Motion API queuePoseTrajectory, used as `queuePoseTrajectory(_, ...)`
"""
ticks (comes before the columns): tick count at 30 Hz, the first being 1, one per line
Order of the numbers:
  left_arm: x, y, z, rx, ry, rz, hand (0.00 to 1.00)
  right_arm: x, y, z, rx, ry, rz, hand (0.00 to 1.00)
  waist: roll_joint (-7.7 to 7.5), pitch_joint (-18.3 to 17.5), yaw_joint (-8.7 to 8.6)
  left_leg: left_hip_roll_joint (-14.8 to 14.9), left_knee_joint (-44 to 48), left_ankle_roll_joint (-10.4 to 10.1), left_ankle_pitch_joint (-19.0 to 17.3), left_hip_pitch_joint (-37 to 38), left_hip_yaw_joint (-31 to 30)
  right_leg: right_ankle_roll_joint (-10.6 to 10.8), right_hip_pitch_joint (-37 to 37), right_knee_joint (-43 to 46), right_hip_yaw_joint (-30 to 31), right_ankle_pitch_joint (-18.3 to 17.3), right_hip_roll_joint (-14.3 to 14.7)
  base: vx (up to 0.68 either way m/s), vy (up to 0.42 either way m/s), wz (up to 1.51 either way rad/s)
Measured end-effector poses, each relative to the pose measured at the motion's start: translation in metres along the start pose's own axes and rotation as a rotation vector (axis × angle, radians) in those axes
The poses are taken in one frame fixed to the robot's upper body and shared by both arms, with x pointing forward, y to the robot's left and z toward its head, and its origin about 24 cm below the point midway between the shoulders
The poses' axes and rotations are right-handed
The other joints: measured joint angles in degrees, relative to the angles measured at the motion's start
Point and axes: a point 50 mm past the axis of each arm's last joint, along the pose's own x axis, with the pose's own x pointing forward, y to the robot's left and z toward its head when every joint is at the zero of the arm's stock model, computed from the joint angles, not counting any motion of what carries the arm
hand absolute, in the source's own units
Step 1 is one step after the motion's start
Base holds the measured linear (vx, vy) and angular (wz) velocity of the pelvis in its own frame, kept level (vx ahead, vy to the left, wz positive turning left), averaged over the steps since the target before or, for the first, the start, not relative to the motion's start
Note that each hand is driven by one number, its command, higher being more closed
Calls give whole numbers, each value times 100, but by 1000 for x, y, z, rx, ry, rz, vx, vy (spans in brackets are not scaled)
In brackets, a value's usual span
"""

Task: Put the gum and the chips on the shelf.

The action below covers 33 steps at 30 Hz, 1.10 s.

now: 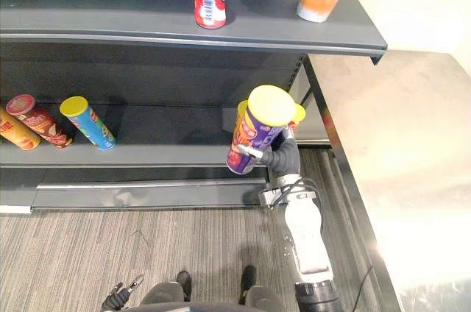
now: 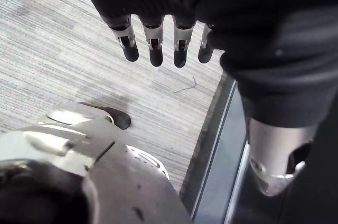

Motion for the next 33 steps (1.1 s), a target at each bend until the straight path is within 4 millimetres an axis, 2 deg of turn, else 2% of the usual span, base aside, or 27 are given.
queuePoseTrajectory(4,1,-3,4,16,-12,3,0,0,11,-2,21,7,39,100,-10,-71,-1,-24,-201,-40,186,-41,-279,-15,98,-68,-390,-9,-29,5,-26,49)
queuePoseTrajectory(5,2,-4,7,40,-19,-1,0,0,13,-2,25,6,45,100,-16,-133,-8,-11,-264,-57,148,-140,-163,-26,95,-113,-562,-16,-76,-32,10,71)
queuePoseTrajectory(6,3,-4,10,70,-29,-3,0,0,14,-2,26,4,41,100,3,-142,-76,196,-240,-36,136,-206,527,-26,113,-116,-797,-16,-137,-24,19,91)
queuePoseTrajectory(7,3,-5,11,83,-34,-9,0,0,13,-2,24,5,39,100,21,-153,-136,271,-230,-55,194,-228,798,-26,118,-113,-916,-16,-172,21,25,103)
queuePoseTrajectory(8,4,-10,14,103,-44,-21,0,2,12,-3,15,7,38,100,81,-151,-190,266,-293,-51,502,-234,917,-24,112,-83,-1056,-17,-223,23,58,68)
queuePoseTrajectory(11,5,-15,21,144,-72,-24,0,9,15,-13,7,38,29,100,68,-154,-72,105,-358,-4,574,-259,864,-9,90,-65,-1071,-8,-370,-15,117,26)
queuePoseTrajectory(15,5,-28,42,169,-161,-50,0,23,26,-10,14,10,64,100,98,-120,-34,-2,-370,98,648,-480,838,34,-126,-17,-1130,18,-481,-53,53,9)
queuePoseTrajectory(19,1,-62,68,179,-280,-135,0,43,24,-3,-32,-39,30,100,255,93,25,-49,-363,158,781,-773,705,35,-447,241,-1224,19,-572,-92,34,15)
queuePoseTrajectory(22,-5,-77,85,175,-361,-177,0,56,19,1,-55,-63,-12,100,361,314,49,-68,-355,187,872,-995,674,35,-724,433,-1241,16,-633,-89,29,9)
queuePoseTrajectory(26,-9,-85,102,134,-429,-191,0,73,8,6,-107,-86,-89,100,555,698,61,-124,-340,217,967,-1237,535,14,-1034,754,-1321,-42,-751,-80,28,14)
queuePoseTrajectory(29,-12,-87,112,120,-474,-189,0,87,-6,8,-139,-88,-164,100,612,884,82,-169,-293,232,1028,-1465,509,4,-1362,1115,-1339,-158,-881,-67,35,15)
queuePoseTrajectory(32,-16,-91,125,97,-527,-198,0,107,-20,20,-187,-117,-241,100,720,1157,152,-185,-118,246,1042,-1717,467,-31,-1655,1441,-1334,-240,-986,-41,6,9)
queuePoseTrajectory(33,-19,-94,129,80,-544,-212,0,117,-31,30,-210,-144,-288,100,795,1237,188,-200,-67,263,1065,-1853,422,-48,-1829,1612,-1335,-299,-1040,-36,-10,12)
